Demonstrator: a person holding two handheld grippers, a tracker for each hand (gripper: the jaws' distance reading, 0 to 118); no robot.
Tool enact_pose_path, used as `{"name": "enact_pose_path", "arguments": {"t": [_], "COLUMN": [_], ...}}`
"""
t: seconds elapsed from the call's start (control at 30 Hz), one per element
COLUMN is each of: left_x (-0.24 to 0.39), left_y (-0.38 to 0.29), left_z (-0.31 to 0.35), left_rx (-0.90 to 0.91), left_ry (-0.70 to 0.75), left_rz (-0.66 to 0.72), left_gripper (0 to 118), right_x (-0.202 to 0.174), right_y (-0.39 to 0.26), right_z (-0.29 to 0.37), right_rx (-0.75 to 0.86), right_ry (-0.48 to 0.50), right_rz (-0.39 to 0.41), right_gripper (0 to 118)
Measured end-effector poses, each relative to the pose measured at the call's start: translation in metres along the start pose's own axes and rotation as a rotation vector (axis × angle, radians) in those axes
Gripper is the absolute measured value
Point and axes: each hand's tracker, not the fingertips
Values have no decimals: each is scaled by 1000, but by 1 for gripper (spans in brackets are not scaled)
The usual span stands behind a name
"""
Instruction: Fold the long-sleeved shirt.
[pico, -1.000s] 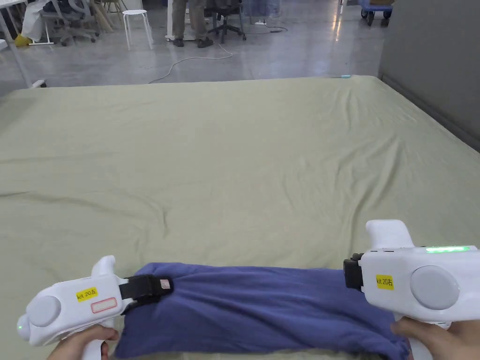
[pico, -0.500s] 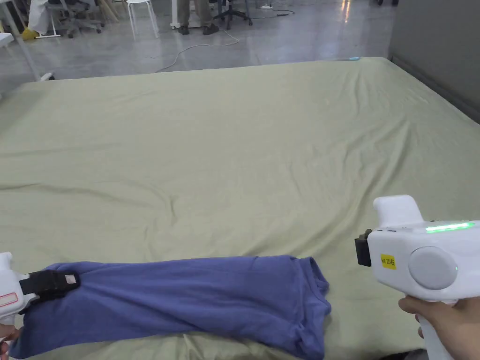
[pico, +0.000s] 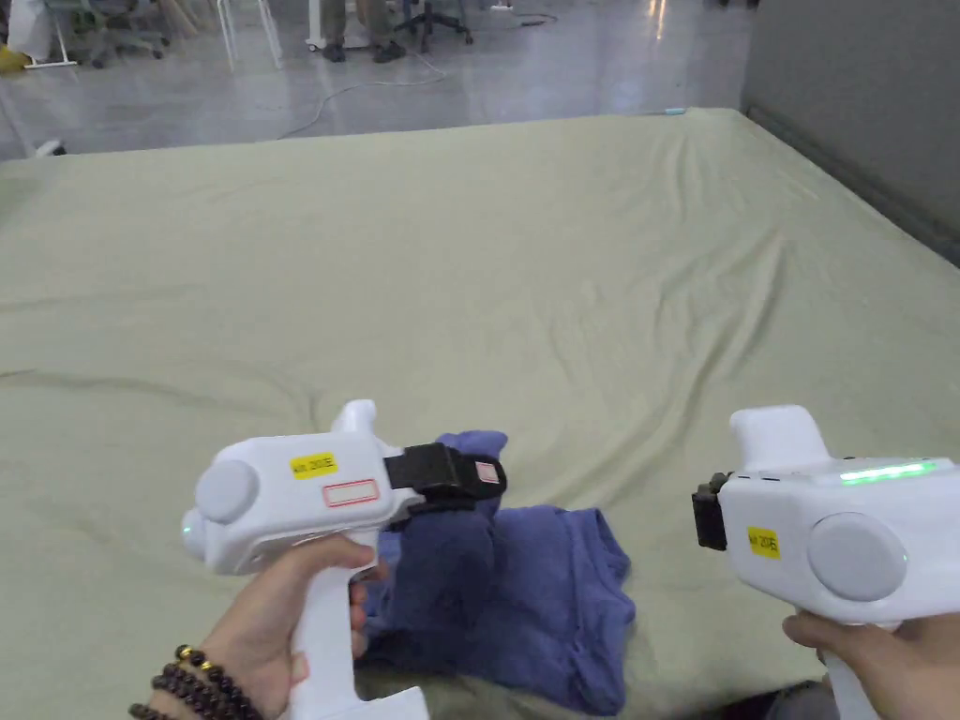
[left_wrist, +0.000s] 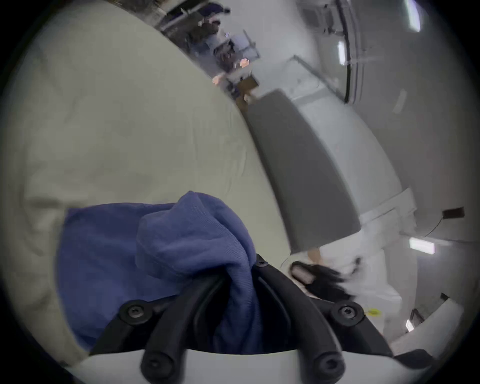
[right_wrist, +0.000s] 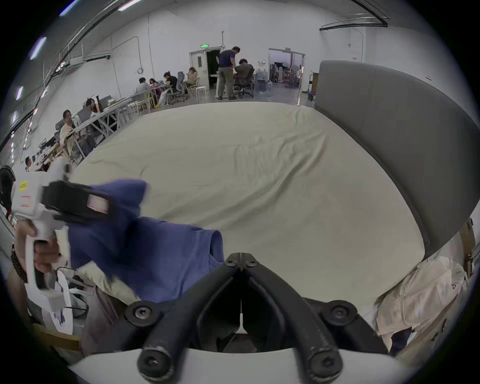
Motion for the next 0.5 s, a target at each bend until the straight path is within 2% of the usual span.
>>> {"name": "enact_pose_path", "arguments": {"t": [0.07, 0.1, 0.17, 0.2, 0.23, 0.27, 0.43, 0.47, 0.5], "left_x": [-1, -14, -23, -24, -22, -18, 8, 12, 17], "left_y": [-5, -5, -11, -13, -15, -13, 10, 10, 4], "left_z": [-45, -60, -73, -71, -66, -57, 0, 15, 23], "left_rx": [-113, -145, -126, -94, -42, -16, 117, 155, 227], "left_ry": [131, 156, 128, 111, 49, 17, 46, 60, 88], "left_rz": [-50, -43, 15, 43, 55, 64, 1, -37, -72], "left_gripper": [10, 20, 81, 106, 118, 118, 116, 107, 85], "right_x": [6, 9, 17, 20, 24, 27, 36, 36, 36], "right_y": [-4, -6, -9, -10, -11, -12, -13, -14, -15], "right_z": [2, 3, 4, 4, 4, 3, 0, -1, -2], "right_rx": [-4, -5, -7, -10, -12, -13, -10, -6, -3], "right_ry": [-10, -11, -7, -8, -10, -12, 0, 3, 8], "right_rz": [-7, -15, -38, -46, -51, -56, -91, -94, -96], "right_gripper": [0, 0, 0, 0, 0, 0, 0, 0, 0]}}
